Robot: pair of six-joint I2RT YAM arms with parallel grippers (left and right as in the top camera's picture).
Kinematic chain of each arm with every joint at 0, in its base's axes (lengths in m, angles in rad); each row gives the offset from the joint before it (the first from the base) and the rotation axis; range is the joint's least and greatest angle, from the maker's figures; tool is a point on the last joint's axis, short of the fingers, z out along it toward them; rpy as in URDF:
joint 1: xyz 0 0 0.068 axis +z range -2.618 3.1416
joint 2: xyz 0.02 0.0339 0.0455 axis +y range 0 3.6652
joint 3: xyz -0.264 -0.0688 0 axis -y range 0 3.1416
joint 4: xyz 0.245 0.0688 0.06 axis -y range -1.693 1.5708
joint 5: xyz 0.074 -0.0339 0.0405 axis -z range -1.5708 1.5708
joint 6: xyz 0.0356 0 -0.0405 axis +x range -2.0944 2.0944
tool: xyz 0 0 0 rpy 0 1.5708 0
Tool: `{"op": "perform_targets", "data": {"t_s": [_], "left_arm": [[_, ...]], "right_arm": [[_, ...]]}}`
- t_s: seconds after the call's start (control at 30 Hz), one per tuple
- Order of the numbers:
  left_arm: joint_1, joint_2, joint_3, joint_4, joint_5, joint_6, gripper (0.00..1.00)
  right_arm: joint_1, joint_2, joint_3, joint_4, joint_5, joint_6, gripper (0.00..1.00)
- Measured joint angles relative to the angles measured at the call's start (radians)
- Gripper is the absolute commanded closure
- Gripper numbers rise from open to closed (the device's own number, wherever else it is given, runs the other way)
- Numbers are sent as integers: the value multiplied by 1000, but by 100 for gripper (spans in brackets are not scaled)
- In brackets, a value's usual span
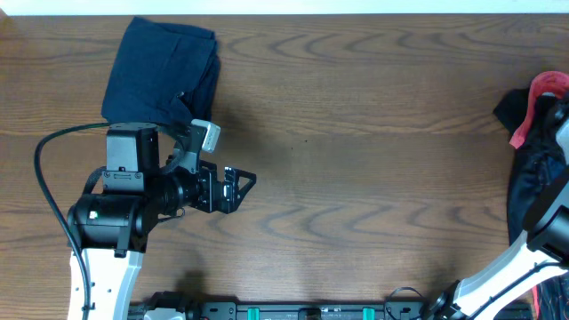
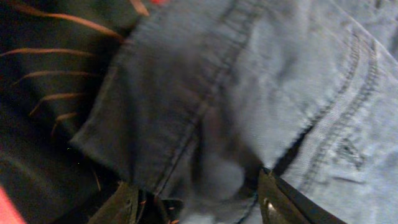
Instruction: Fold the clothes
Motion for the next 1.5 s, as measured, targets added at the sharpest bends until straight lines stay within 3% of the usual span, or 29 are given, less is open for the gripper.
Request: {"op": "perform_targets", "data": {"t_s": [0.07,0.13,0.23,0.27,0.37,0.5,0.83,1.07,1.5], "left_arm": [[0,0,0,0,0,0,2],[0,0,0,0,0,0,2],[0,0,0,0,0,0,2],[0,0,0,0,0,0,2],[0,0,0,0,0,0,2],[0,0,0,0,0,0,2],[0,0,0,-1,0,0,2],[0,0,0,0,0,0,2],[0,0,0,4,0,0,2]], "right_arm": [[-18,0,0,-4,-3,1,47],[-27,0,1,-11,-8,6,57],[-34,0,3,-20,-12,23,59],[-37,0,3,-20,-15,27,56],[-41,0,3,-13,-38,28,34],[-50,0,3,-2,-110,-6,26],[-108,-1,3,9,-278,-97,25],[-208,-10,5,27,-533,-200,23],[-274,-10,10,5,-547,-178,21]]}}
